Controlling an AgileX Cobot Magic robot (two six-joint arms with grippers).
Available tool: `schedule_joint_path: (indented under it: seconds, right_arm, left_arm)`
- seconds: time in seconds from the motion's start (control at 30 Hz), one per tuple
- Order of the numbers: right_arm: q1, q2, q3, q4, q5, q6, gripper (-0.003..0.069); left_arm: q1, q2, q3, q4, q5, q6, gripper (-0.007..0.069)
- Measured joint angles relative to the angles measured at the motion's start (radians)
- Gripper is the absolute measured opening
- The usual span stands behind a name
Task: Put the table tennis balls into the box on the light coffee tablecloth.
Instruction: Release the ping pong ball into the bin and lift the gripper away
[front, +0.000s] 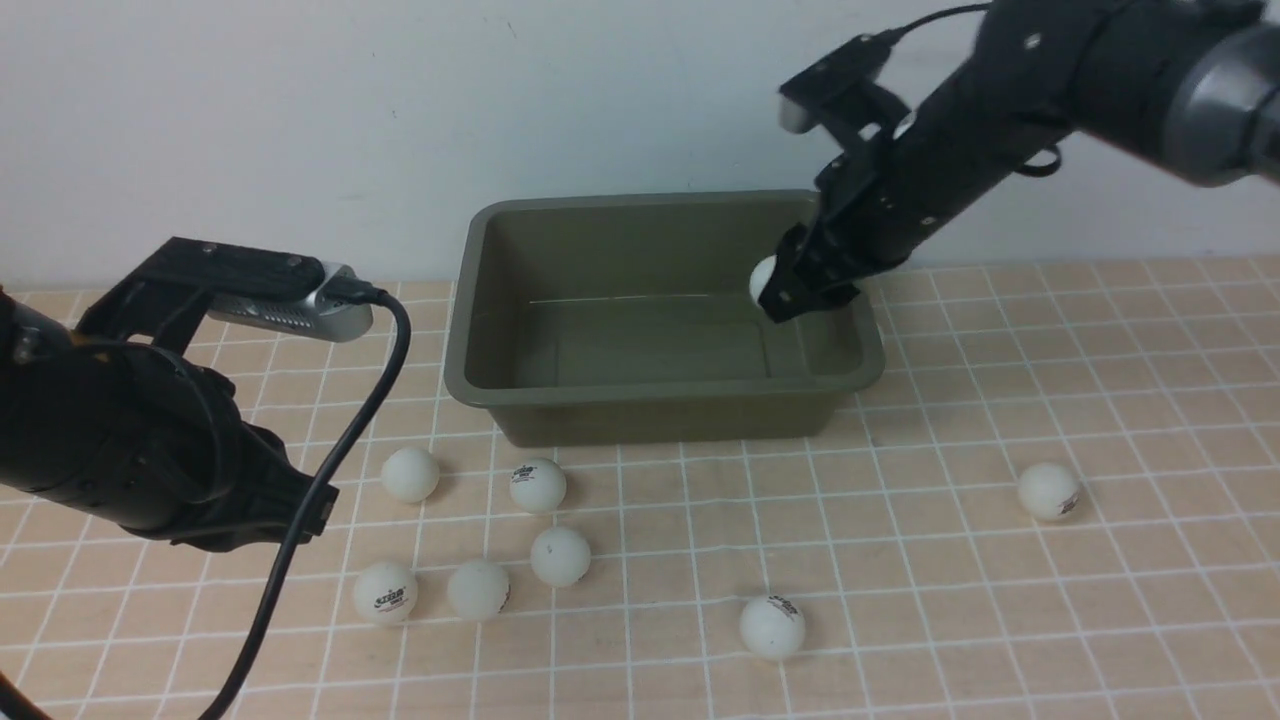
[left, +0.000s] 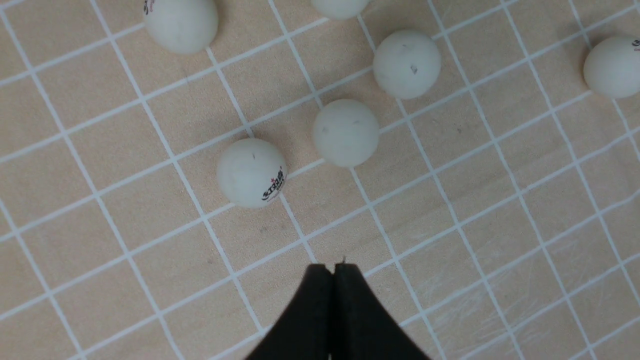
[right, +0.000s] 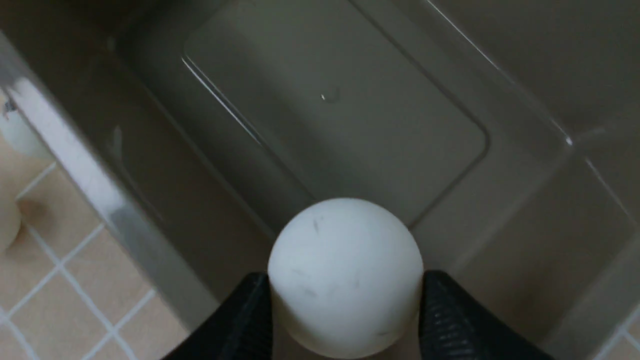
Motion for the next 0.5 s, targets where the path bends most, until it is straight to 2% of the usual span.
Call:
schedule_joint_path:
  seconds: [0.23,0.5]
  right_arm:
    - [0.012,0.142,-0.172,-0.072,0.033,0.15,0.0348]
    - [0.009,0.175,-0.209,-0.065,0.055,0.163,0.0356]
  left_arm:
    - [0.0,0.0,0.0,0.0,0.004,0.0,-0.0069]
    - [0.0,0.0,0.0,0.0,0.021,0.0,-0.0069]
